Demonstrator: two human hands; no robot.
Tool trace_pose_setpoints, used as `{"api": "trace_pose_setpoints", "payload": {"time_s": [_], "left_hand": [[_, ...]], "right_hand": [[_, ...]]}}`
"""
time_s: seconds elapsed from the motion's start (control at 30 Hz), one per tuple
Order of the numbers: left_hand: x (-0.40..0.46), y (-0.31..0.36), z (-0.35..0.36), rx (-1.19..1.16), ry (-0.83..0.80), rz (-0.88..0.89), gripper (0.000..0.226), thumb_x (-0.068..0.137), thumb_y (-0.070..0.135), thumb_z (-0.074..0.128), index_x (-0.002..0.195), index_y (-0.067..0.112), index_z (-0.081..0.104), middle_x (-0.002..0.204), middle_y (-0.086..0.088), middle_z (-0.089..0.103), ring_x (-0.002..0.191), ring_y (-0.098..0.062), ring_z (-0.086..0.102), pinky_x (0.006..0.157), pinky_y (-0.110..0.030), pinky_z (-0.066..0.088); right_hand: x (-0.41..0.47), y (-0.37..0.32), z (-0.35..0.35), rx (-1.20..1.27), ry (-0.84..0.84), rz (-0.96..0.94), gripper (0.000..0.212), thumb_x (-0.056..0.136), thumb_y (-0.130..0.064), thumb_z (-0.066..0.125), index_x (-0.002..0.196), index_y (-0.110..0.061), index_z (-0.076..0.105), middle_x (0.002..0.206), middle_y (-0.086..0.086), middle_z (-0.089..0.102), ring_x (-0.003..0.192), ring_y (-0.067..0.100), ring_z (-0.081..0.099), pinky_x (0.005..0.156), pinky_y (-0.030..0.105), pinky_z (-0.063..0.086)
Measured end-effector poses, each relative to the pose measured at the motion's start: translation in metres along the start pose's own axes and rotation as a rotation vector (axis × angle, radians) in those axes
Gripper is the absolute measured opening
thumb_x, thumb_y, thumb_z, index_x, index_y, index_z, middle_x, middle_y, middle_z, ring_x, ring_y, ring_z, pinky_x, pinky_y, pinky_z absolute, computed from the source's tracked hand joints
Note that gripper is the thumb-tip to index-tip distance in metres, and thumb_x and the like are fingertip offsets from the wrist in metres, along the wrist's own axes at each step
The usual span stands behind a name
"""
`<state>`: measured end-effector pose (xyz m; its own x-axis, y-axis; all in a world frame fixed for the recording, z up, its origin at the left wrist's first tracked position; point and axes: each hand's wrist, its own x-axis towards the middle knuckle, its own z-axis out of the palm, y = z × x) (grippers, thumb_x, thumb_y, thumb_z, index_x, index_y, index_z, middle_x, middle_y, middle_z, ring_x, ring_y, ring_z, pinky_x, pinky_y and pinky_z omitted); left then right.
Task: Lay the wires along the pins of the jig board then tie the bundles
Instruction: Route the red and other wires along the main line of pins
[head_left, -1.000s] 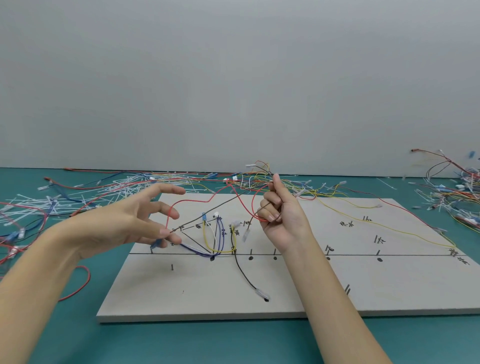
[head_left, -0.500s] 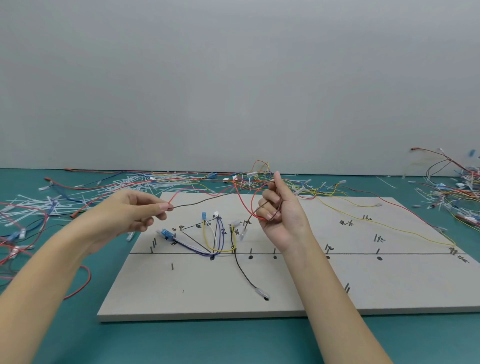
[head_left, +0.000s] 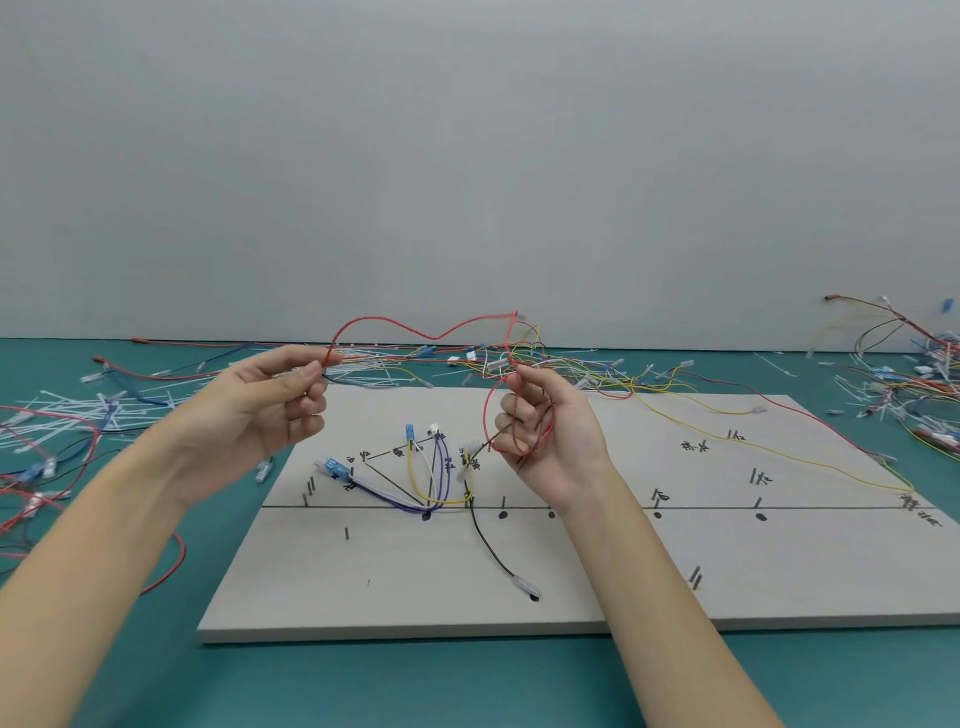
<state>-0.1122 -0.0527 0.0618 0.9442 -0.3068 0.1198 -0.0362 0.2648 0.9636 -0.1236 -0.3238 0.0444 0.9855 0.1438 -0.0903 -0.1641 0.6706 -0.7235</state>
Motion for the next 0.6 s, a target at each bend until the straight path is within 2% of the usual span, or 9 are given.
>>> {"api": "trace_pose_setpoints", "payload": {"time_s": [0.1,0.23,0.33,0.43,0.53,0.6], "left_hand": [[-0.0034,0.0033,-0.0011,-0.102,-0.054,-0.021,0.018,0.083,0.012,0.056,0.083,0.017,0.073,0.073,0.002,0.059,0.063,-0.009,0.057,0.058,-0.020,0.052],[-0.0038,0.0052,0.0012,-0.083,-0.023,-0.035,0.013,0.076,0.020,0.059,0.071,0.020,0.071,0.073,0.002,0.059,0.063,-0.010,0.058,0.060,-0.021,0.054],[0.0004,0.0020,0.0031,0.025,0.054,-0.026,0.019,0.076,0.020,0.057,0.065,0.020,0.073,0.066,0.003,0.060,0.056,-0.007,0.058,0.055,-0.018,0.053],[0.0002,0.0008,0.0036,0.079,0.087,0.038,0.014,0.075,0.017,0.064,0.067,0.016,0.076,0.067,0.002,0.067,0.057,-0.006,0.063,0.054,-0.015,0.053],[-0.0012,0.0000,0.0032,0.049,0.096,0.061,0.016,0.071,0.007,0.065,0.070,0.017,0.077,0.068,0.002,0.070,0.064,-0.009,0.070,0.054,-0.014,0.053],[-0.0018,0.0007,0.0023,-0.025,0.098,0.043,0.021,0.071,0.005,0.062,0.069,0.019,0.077,0.067,0.003,0.068,0.064,-0.009,0.070,0.052,-0.012,0.052]], "right_hand": [[0.0018,0.0000,-0.0008,-0.001,0.012,0.007,0.024,0.088,-0.020,0.055,0.067,-0.011,0.062,0.051,-0.002,0.044,0.035,0.008,0.022,0.032,0.019,0.023],[0.0050,0.0012,-0.0005,-0.050,0.047,-0.027,0.025,0.088,-0.028,0.060,0.071,-0.012,0.069,0.060,0.001,0.054,0.043,0.011,0.032,0.040,0.019,0.028],[0.0070,0.0018,-0.0009,-0.064,0.007,-0.071,0.047,0.092,-0.051,0.051,0.079,-0.010,0.071,0.066,0.005,0.061,0.048,0.015,0.050,0.051,0.025,0.042],[0.0058,0.0014,-0.0035,-0.020,-0.084,-0.080,0.073,0.092,-0.065,0.034,0.074,-0.008,0.074,0.067,0.009,0.065,0.062,0.022,0.062,0.069,0.033,0.046],[0.0023,-0.0001,-0.0045,0.060,-0.177,-0.056,0.080,0.089,-0.072,0.030,0.077,-0.006,0.075,0.060,0.008,0.061,0.072,0.029,0.067,0.081,0.039,0.051],[-0.0001,-0.0016,-0.0046,0.144,-0.246,-0.010,0.083,0.084,-0.077,0.034,0.089,-0.005,0.075,0.064,0.009,0.062,0.070,0.030,0.066,0.078,0.040,0.055]]}}
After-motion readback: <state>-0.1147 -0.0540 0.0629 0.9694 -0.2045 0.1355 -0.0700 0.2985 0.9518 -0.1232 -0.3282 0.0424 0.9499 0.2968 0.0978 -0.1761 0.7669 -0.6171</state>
